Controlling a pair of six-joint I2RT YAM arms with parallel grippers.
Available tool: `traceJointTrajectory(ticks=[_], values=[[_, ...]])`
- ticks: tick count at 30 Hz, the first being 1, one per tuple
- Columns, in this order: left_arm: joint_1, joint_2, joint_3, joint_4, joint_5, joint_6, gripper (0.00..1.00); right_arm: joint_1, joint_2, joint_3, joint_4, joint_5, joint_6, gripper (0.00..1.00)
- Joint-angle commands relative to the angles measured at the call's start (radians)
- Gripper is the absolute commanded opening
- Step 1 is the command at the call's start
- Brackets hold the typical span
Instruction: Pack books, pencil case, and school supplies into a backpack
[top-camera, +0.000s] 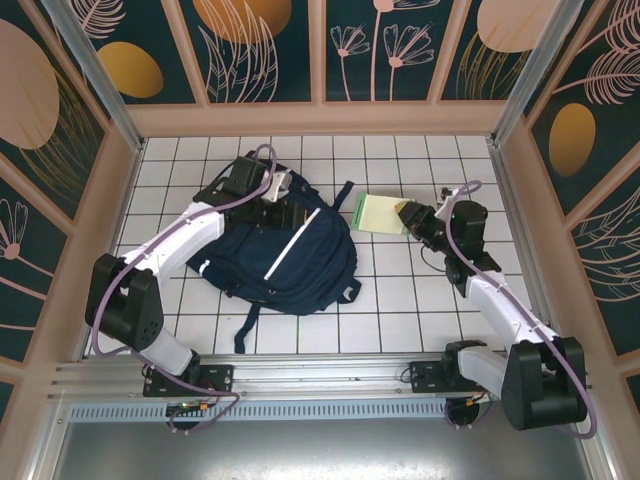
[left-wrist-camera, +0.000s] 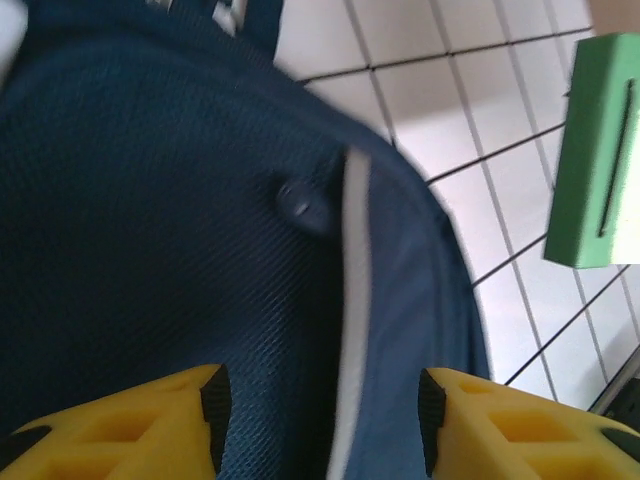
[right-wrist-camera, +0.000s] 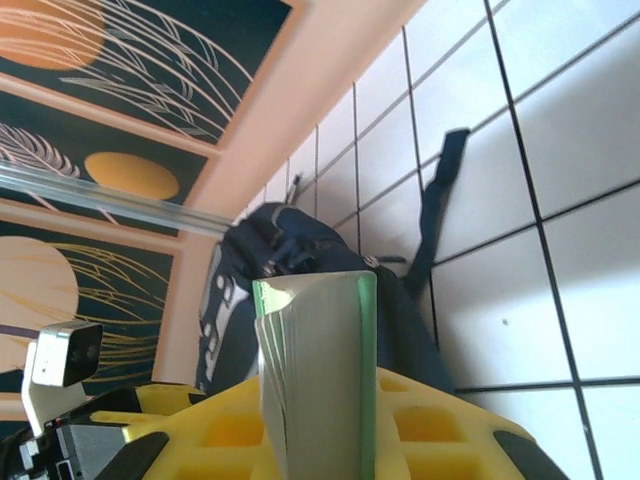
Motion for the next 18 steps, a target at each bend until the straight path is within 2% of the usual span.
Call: traceJointTrajectory(ticks=[1, 12, 18], values=[[-0.008, -0.004, -0.041, 0.022, 0.028, 0.017, 0.55, 0.014, -0.015, -0.011, -0.023, -0.004, -0.051, 0.0], [-0.062, -0.018, -0.117, 0.13, 0.188, -0.044, 0.54, 0.014, 0.003, -0.016, -0.04, -0.019, -0.082, 0.0], [-0.062, 0.043, -0.092, 0.116, 0.128, -0.03, 0.52, 0.016, 0.008, -0.028, -0.011, -0.031, -0.061, 0.0]])
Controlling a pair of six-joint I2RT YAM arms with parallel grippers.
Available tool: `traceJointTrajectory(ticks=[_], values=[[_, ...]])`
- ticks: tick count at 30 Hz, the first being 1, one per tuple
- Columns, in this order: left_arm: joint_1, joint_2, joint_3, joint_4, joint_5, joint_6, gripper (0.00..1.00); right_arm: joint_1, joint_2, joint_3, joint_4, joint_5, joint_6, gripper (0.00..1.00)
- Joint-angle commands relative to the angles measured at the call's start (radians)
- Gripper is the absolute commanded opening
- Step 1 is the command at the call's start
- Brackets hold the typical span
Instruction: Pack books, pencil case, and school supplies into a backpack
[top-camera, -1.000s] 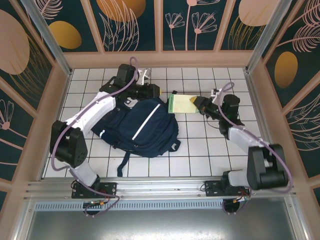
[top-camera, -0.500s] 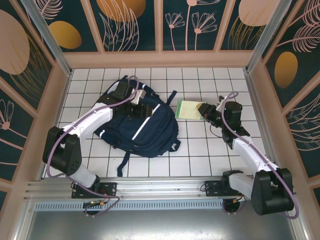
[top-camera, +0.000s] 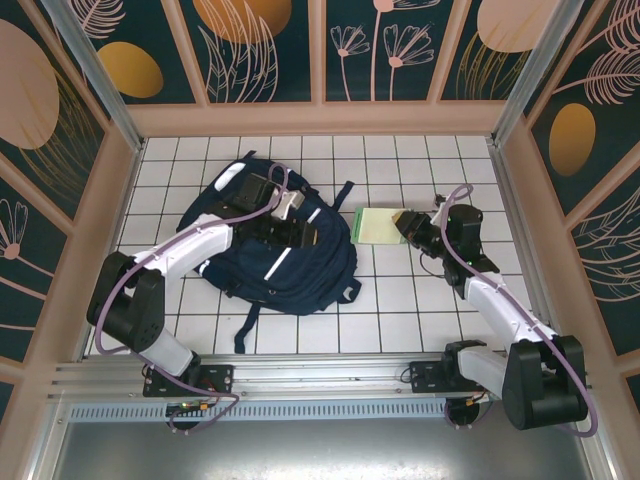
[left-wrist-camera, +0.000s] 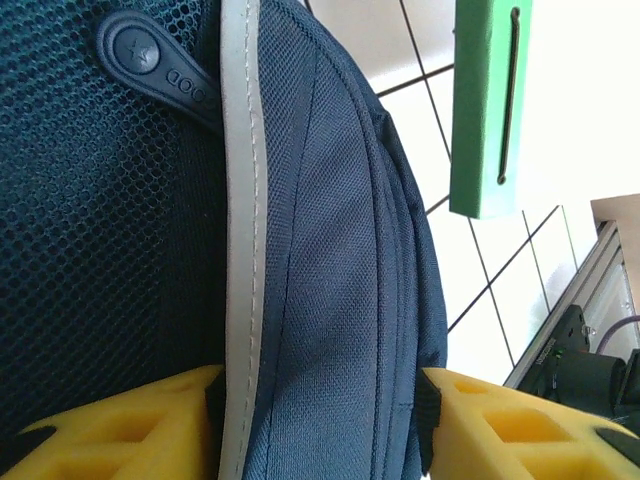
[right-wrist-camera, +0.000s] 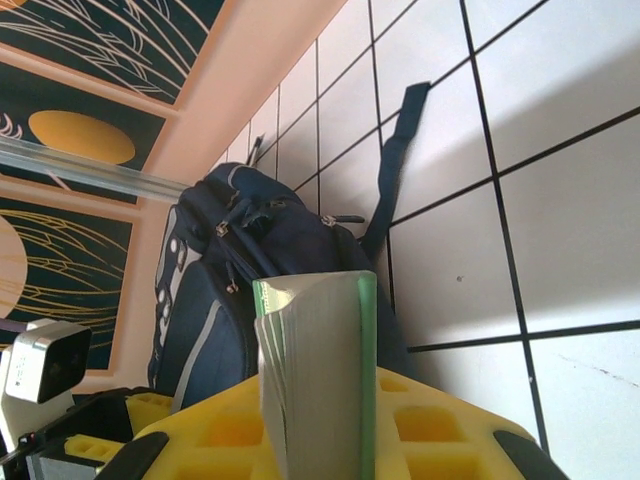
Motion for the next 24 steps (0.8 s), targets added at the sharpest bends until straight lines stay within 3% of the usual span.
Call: traceJointTrajectory(ticks=[1, 4, 9, 16, 24], values=[[-0.002, 0.045, 0.029, 0.009, -0.021, 0.004, 0.51, 0.008, 0.004, -0.01, 0.053, -0.022, 0.007, 0.0], [-0.003, 0.068, 0.054, 0.011, -0.03, 0.004, 0.4, 0.008, 0.004, -0.01, 0.041, -0.015, 0.003, 0.0], [-0.003, 0.075, 0.064, 0.013, -0.053, 0.013, 0.01, 0.009, -0.009, -0.014, 0.033, -0.016, -0.002, 0.0], [0.016, -0.024, 0.111, -0.053, -0.009, 0.076, 0.0, 0.007, -0.112, -0.035, 0.005, 0.058, -0.023, 0.0], [0.14, -0.179, 0.261, -0.137, 0.1, 0.027, 0.0, 0.026, -0.161, -0.038, 0.001, 0.0, 0.058, 0.0]])
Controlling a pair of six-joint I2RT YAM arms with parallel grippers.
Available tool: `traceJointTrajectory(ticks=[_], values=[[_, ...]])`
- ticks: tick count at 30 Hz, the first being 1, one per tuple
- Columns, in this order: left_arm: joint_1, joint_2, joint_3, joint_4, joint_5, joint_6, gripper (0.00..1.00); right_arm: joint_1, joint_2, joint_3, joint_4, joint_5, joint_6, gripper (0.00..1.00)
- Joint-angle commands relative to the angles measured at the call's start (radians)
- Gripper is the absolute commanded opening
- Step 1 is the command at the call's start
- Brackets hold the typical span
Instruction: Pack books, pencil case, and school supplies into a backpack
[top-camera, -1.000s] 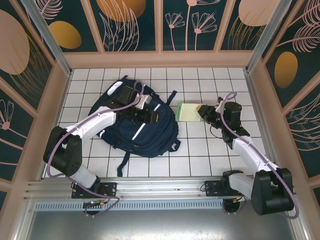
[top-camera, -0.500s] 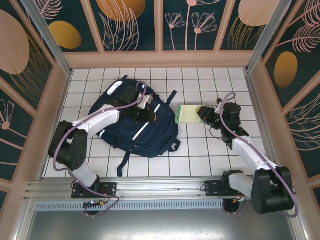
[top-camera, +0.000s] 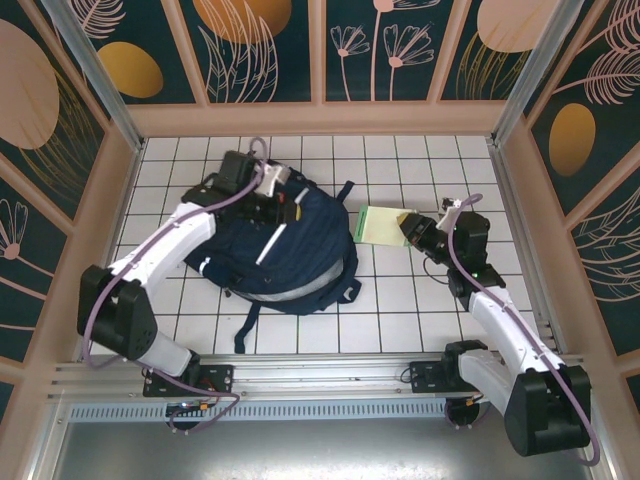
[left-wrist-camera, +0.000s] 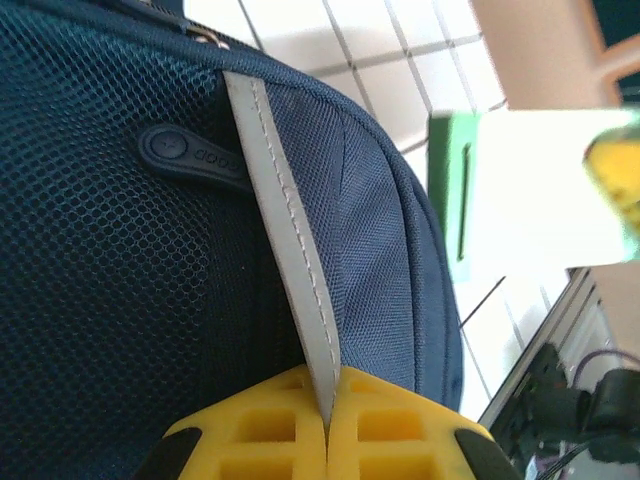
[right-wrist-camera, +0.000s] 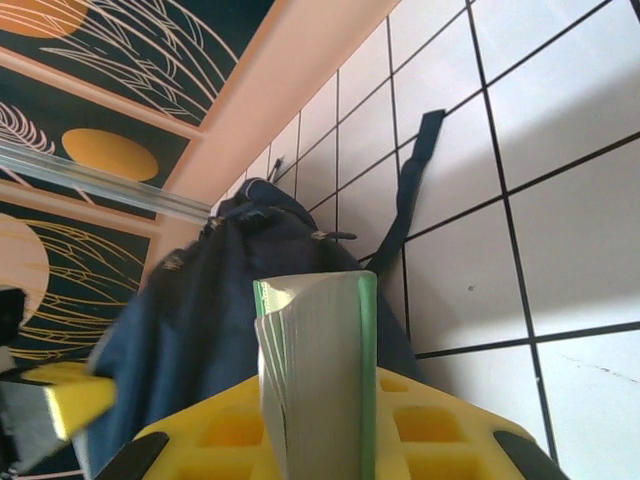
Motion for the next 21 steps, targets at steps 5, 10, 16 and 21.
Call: traceJointTrajectory(ticks=[5, 10, 16, 21], values=[[0.102, -0.149, 0.187, -0.015, 0.149, -0.07, 0.0, 0.144, 0.015, 0.009, 0.073, -0.037, 0.075, 0.0], [0.124, -0.16, 0.275, -0.058, 0.153, -0.072, 0.0, 0.263, 0.081, 0.065, 0.102, 0.02, 0.125, 0.0], [0.157, -0.165, 0.291, -0.024, 0.175, -0.109, 0.0, 0.372, 0.187, 0.104, 0.219, 0.083, 0.255, 0.0], [0.16, -0.157, 0.273, 0.016, 0.208, -0.142, 0.0, 0.485, 0.351, 0.238, 0.233, 0.178, 0.299, 0.0]])
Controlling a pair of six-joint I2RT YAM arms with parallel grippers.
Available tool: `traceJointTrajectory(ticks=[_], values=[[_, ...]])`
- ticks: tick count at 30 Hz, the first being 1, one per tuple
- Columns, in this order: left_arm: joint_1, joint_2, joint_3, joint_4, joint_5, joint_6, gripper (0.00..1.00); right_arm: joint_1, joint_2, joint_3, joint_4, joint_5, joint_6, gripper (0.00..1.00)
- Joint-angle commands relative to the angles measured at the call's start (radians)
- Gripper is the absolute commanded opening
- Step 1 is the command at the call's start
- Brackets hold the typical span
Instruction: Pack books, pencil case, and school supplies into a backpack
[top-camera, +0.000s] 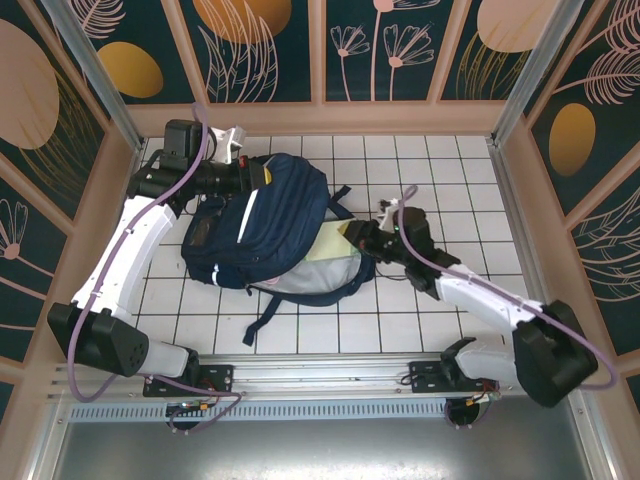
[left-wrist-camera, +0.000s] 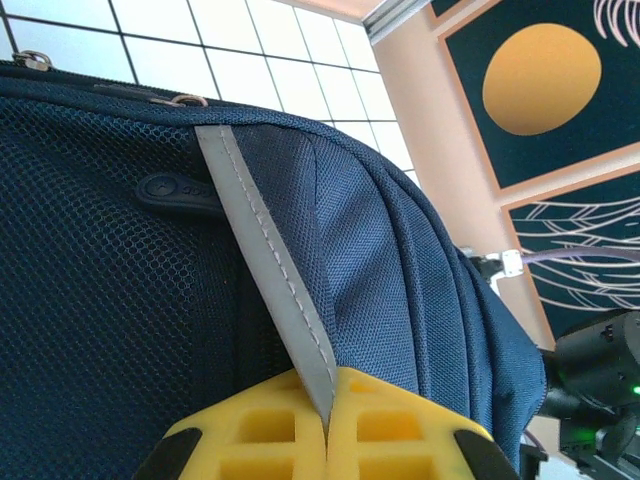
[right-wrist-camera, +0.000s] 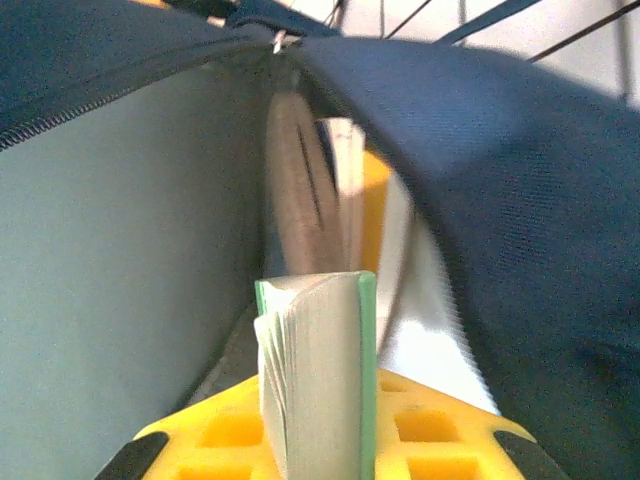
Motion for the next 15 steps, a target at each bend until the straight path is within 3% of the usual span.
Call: traceJointTrajectory(ticks=[1, 6, 15], values=[[0.004, -0.061, 0.059, 0.192, 0.122, -0.039, 0.0, 0.059, 0.088, 0.121, 0.111, 0.091, 0.06, 0.0], [0.003, -0.069, 0.036, 0.207, 0.112, -0.056, 0.0, 0.126, 0.278, 0.27, 0.141, 0.129, 0.082, 0.0], [0.019, -0.104, -0.03, 0.296, 0.063, -0.131, 0.0, 0.266, 0.537, 0.45, 0.16, 0.363, 0.174, 0.0]])
